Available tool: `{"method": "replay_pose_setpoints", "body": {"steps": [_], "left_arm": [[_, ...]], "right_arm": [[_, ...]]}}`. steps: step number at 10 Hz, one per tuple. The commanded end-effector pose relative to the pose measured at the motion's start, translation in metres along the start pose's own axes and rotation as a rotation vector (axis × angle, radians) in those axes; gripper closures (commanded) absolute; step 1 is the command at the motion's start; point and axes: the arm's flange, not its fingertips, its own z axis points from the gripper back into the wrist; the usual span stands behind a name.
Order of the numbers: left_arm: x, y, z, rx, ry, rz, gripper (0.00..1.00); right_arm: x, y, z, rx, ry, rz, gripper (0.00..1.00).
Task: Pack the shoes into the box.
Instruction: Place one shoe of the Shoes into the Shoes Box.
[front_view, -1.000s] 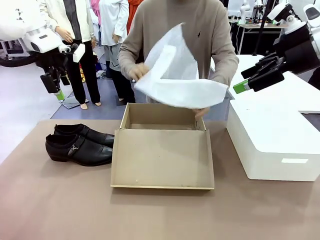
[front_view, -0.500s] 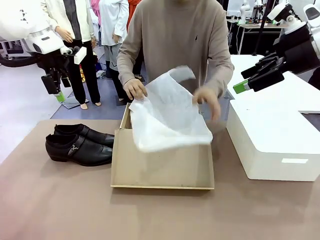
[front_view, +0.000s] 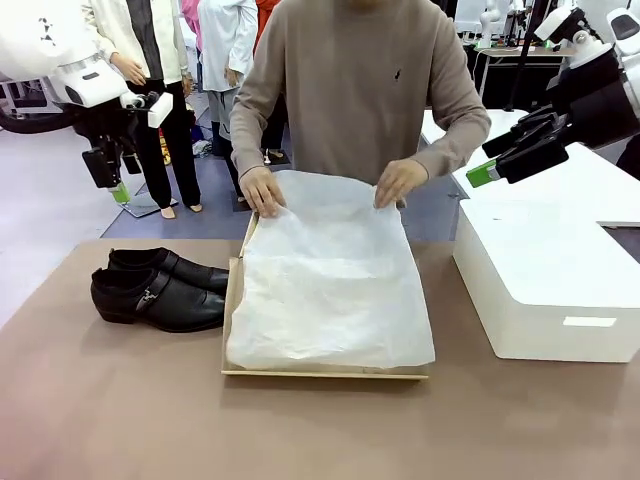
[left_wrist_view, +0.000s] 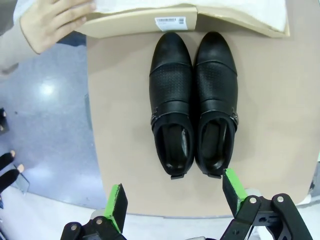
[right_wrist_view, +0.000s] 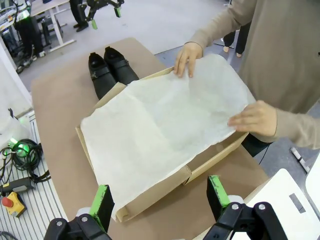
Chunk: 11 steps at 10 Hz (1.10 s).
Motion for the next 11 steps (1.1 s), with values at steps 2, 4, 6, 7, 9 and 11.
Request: {"method": "replay_pose_setpoints", "body": {"steps": [2, 4, 6, 7, 9, 11], "left_arm": [[-0.008, 0.017, -0.024, -0.060, -0.012, 0.003, 0.00], [-0.011, 0.028, -0.044, -0.085, -0.001, 0.033, 0.00], [-0.012, 0.037, -0.065, -0.099, 0.033, 0.083, 0.00], [-0.013, 0.042, -0.078, -0.104, 0.049, 0.098, 0.00], [-0.017, 0.051, -0.094, -0.114, 0.056, 0.117, 0.00], [-0.022, 0.056, -0.106, -0.146, 0.071, 0.105, 0.00]], "right_arm": [[0.001, -0.002, -0.001, 0.009, -0.014, 0.012, 0.00], [0.001, -0.002, -0.001, 0.009, -0.014, 0.012, 0.00], [0.001, -0.002, -0.001, 0.009, -0.014, 0.012, 0.00], [0.001, -0.002, -0.001, 0.009, -0.014, 0.012, 0.00], [0.001, -0.002, -0.001, 0.009, -0.014, 0.012, 0.00], [0.001, -0.002, -0.001, 0.009, -0.014, 0.012, 0.00]]}}
